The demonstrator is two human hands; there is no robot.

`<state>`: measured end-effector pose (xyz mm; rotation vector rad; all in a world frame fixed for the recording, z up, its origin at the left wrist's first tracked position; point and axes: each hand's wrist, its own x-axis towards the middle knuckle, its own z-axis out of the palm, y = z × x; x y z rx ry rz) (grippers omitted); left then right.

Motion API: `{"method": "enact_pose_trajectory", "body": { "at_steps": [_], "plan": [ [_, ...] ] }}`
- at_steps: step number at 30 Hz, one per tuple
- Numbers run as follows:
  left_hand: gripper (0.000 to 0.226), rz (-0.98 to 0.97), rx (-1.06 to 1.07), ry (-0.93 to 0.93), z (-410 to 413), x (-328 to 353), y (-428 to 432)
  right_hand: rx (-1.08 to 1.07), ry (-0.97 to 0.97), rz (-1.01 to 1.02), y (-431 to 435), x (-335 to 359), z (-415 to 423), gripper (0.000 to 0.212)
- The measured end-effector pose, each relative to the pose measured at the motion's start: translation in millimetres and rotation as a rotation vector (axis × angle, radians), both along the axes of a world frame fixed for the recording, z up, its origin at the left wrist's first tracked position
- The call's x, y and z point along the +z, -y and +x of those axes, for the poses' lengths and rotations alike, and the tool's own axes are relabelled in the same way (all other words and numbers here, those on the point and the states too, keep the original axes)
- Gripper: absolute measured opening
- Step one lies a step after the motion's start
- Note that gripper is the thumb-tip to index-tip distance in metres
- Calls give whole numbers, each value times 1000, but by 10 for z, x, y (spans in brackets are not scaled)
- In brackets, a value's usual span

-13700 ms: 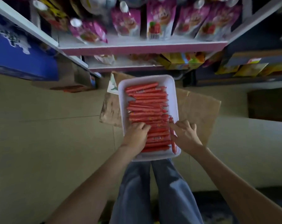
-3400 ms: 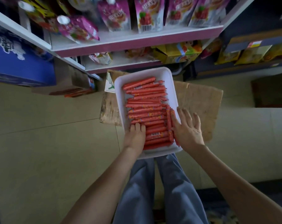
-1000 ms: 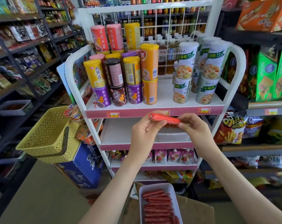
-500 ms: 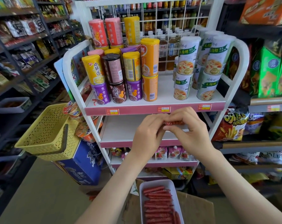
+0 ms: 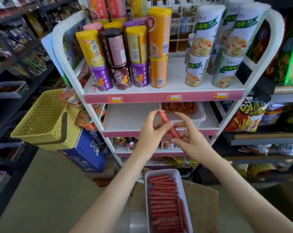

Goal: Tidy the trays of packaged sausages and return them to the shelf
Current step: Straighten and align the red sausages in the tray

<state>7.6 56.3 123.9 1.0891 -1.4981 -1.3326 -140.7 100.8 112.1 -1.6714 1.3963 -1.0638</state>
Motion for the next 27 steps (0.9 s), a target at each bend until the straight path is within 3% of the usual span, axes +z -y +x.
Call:
{"method": "enact_pose_trajectory", "body": {
  "at_steps": [3,6,10,13,18,20,23,27],
  "plan": [
    [49,165,-32,145,-5,-420,56,-2,-28,112,-27,-478,-88,55],
    [57,254,-70,508,86,-1161,121,-131,-216,350,-115,-1245,-258,31],
    [38,311,-205,877,281,-2425,-101,-160,-331,670,-457,-2265,-379,25],
    [27,293,-348,1016,413,-3276,-396,-128,-330,767,-686,-2944,-395,19],
    [31,225,-578,1098,450,-4201,-836,-3,-502,749,-871,-3986,-354,23],
    [32,186,-673,1178,401,-4424,-967,92,-720,739,-945,-4276,-302,25],
    [37,142,-847,1313,317,-4652,-1114,119,-1011,489,-1073,-4541,-233,24],
    [31,173,-883,1369,234,-4719,-1205,81,-1123,333,-1337,-4779,-230,54]
  ]
}}
